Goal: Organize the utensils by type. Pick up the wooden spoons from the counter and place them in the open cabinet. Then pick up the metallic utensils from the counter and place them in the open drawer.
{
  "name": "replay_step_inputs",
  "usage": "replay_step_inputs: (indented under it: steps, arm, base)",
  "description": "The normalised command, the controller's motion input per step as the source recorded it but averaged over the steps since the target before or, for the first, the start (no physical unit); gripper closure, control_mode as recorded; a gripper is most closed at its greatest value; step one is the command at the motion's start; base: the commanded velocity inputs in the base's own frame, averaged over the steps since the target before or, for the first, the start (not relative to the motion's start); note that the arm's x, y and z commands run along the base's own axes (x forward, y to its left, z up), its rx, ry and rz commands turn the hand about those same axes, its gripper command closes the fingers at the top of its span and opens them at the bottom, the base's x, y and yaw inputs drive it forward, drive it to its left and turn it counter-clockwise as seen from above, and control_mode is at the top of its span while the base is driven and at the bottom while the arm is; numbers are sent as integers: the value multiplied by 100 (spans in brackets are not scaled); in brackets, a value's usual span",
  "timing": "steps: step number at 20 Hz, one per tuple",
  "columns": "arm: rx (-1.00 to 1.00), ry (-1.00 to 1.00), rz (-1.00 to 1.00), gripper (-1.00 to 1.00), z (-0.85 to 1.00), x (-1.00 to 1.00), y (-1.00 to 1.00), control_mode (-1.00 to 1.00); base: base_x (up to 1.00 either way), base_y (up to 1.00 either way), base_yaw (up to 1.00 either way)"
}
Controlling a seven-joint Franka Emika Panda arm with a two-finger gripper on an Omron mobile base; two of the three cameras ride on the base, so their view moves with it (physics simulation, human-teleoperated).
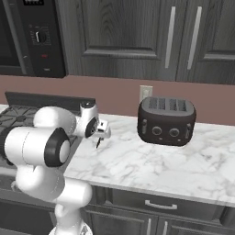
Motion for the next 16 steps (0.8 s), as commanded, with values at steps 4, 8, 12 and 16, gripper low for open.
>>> replay_step_inputs:
  steps: [4, 8, 12, 16]
  arm:
    - [0, 0, 0, -100, -13, 31, -3, -100]
    - [0, 0, 0, -100, -18, 30, -1, -100]
    - [0, 0, 0, -100, -25, 23, 0, -100]
    - [0, 0, 0, -100, -29, 15, 0, -100]
  base:
    - [0, 0, 0]
    - [0, 0, 0]
    - [0, 0, 0]
    - [0, 0, 0]
